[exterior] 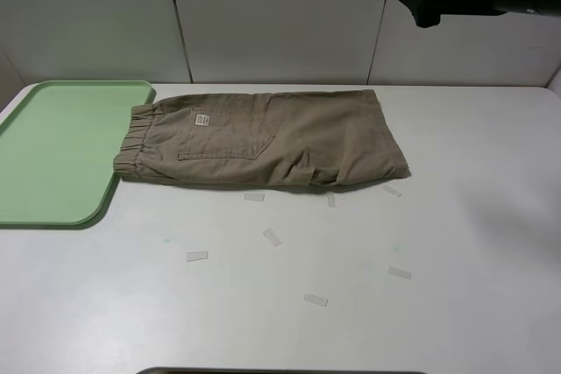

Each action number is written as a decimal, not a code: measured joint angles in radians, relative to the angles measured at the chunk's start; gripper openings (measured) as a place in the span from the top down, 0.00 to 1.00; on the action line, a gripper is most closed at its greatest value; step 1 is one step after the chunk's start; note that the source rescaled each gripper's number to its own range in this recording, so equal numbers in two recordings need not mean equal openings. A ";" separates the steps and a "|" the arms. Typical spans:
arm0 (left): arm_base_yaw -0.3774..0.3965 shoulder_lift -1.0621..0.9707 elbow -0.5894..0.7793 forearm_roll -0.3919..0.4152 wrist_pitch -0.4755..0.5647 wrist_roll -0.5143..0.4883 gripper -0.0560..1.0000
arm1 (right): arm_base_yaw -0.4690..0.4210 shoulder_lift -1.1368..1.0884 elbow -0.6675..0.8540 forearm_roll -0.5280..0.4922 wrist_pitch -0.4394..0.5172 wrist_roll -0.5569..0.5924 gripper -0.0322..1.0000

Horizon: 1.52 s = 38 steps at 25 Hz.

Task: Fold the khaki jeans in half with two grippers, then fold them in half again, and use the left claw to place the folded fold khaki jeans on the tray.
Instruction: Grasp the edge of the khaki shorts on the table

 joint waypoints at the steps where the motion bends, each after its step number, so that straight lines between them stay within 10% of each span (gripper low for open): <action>1: 0.000 0.000 0.000 0.000 0.000 0.000 0.00 | 0.000 0.004 0.000 0.001 0.002 0.001 0.00; 17: 0.000 0.000 0.000 0.002 0.000 0.000 0.00 | 0.000 0.137 0.000 0.207 0.117 0.008 0.00; 38: 0.000 0.000 0.000 0.002 0.000 0.000 0.00 | 0.000 0.361 -0.051 0.187 0.177 -0.015 0.00</action>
